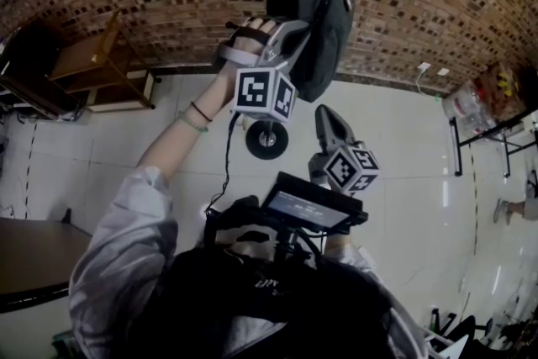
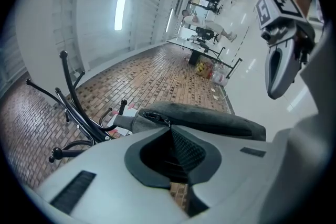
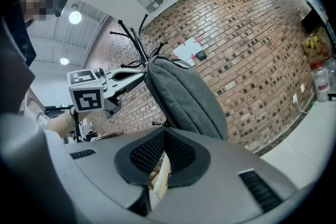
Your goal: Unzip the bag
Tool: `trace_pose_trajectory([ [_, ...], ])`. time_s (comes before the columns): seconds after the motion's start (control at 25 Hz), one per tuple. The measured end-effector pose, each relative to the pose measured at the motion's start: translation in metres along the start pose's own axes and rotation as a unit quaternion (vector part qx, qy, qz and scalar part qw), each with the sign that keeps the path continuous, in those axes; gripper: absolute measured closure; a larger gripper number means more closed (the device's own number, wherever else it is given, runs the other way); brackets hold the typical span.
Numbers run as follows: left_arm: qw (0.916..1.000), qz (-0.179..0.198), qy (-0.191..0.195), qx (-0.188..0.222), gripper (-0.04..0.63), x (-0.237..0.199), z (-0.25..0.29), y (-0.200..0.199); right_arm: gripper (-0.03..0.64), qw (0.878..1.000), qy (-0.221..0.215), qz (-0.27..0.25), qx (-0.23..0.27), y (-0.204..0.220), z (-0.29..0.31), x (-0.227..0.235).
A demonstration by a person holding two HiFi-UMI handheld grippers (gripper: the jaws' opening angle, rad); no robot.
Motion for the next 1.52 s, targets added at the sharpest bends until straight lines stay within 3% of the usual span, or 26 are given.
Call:
trace_pose_trajectory([
  [0.52, 0.9999, 0.003, 0.01, -0.007, 0.58, 0.014, -0.008, 0.005, 0.617, 1.0, 0.002, 0.006, -0.001, 0.005, -0.007, 0.0],
  [1.24, 0.9985, 0.012, 0.051, -0.013, 0.58, 0.051, -0.012, 0.02, 0.617, 1.0, 0.009, 0.01, -0.009, 0.014, -0.002, -0.003],
  [1.52, 0.9979, 0.0, 0.063, -0.011, 0.58, 0.063, -0.015, 0.025, 0.617, 1.0, 0.01, 0.01, -0.013, 0.017, -0.001, -0.003],
])
Point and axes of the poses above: the fingertips, and each gripper's own axes: z forward along the fingers, x to its right, y out of its underside, the point moved 4 cm from there along -z, backward along the fingers, and after that the axes turned 9 degrees about -z, right-handed, at the moved point
